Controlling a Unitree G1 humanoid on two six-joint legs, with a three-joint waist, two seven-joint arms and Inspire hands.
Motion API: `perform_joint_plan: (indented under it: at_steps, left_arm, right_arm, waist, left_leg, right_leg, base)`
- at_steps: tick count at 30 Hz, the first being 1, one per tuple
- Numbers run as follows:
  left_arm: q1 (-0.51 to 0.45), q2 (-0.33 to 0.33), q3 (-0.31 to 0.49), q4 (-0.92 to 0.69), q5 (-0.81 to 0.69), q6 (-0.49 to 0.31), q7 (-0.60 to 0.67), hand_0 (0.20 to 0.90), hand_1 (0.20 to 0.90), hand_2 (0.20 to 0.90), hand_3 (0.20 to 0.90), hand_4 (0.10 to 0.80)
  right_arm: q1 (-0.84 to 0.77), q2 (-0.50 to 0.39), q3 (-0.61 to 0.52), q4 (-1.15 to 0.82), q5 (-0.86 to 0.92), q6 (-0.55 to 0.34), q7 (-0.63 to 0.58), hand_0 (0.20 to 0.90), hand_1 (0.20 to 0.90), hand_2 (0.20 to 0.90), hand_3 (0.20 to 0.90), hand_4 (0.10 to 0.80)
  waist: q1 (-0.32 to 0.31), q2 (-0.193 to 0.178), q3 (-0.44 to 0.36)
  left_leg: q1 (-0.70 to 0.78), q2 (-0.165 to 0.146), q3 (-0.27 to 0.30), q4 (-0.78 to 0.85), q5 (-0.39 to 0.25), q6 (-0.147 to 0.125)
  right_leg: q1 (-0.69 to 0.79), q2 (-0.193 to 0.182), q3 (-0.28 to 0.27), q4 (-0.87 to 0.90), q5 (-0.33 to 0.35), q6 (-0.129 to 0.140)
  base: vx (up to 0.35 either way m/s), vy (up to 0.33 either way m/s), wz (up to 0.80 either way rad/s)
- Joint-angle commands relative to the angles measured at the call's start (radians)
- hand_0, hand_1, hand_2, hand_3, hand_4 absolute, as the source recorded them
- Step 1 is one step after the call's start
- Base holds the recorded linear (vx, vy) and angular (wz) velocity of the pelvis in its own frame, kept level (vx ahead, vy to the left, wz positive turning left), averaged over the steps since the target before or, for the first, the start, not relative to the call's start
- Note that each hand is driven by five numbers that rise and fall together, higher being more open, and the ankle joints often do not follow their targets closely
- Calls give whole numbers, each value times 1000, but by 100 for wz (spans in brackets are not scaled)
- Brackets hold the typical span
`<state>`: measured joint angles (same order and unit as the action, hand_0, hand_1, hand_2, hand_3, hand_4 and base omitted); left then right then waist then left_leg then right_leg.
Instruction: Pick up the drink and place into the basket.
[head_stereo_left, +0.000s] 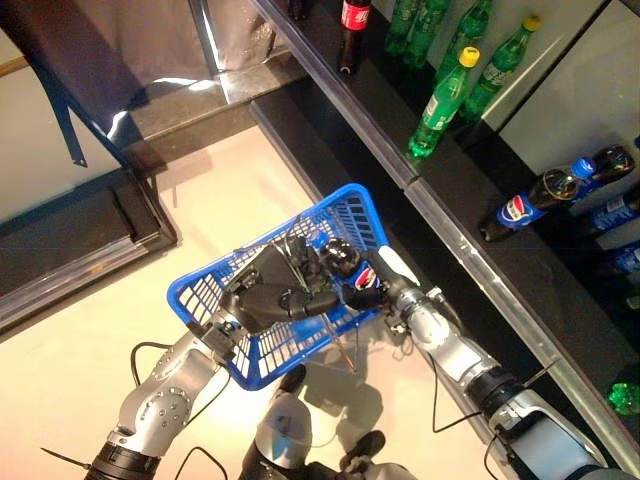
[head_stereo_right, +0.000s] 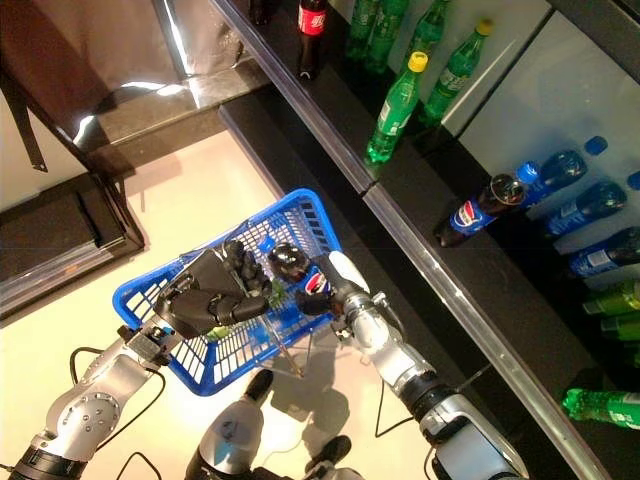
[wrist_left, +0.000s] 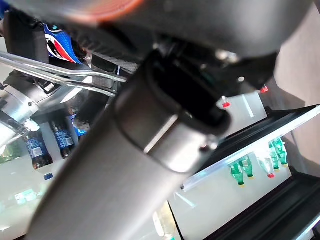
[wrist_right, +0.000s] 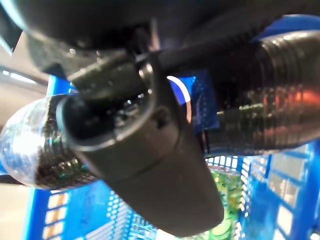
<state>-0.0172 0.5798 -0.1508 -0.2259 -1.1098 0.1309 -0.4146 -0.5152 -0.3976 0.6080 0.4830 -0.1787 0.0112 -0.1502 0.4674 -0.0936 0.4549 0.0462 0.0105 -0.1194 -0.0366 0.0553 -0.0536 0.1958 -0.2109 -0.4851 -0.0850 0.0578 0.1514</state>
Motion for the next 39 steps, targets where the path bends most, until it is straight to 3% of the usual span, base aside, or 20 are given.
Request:
perform_joint_plan:
  at_steps: [1,14,27,39]
  left_arm:
    - [-151,-101,-80,-358,-147,-175,-310,300,300,300,200,100]
    - [-169,-109,-161,-357,-139,-106,-388,300,300,300,200,100]
    - [-237,-91,-250,-346,-112,-142,-436,300,300,300,200,100]
    - [-288,-89,-287,-365,-116,-157,-438,300,300,300,200,100]
  right_arm:
    - [-75,30,138,0,-88,-55,-59,300,300,300,200,100]
    - [-178,-10,225,-52,-261,-43,-29,300,300,300,200,100]
    - [-253,-16,285,-63,-300,-50,9,300,300,300,200,100]
    - [-248,51,296,13,-278,-25,23,300,300,300,200,100]
  waist:
    - [-6,-6,-411]
    - [-1,-8,-412]
    - [-11,-8,-424]
    - [-4,-7,-430]
  left_leg:
    - [-10,0,-13,-51,-10,-8]
    - [-1,-1,-16,-51,-16,-8]
    - [-1,-9,-23,-51,-13,-5]
    - [6,-15,-39,-51,-17,-1]
  right_leg:
    - [-16,-31,-11,46,1,40]
    - [-9,-28,-10,46,0,42]
    - [-12,-33,-11,48,4,45]
    - [-8,-36,-14,55,1,46]
  base:
    - [0,0,0]
    - [0,0,0]
    - [0,0,0]
    - [3,-1,1]
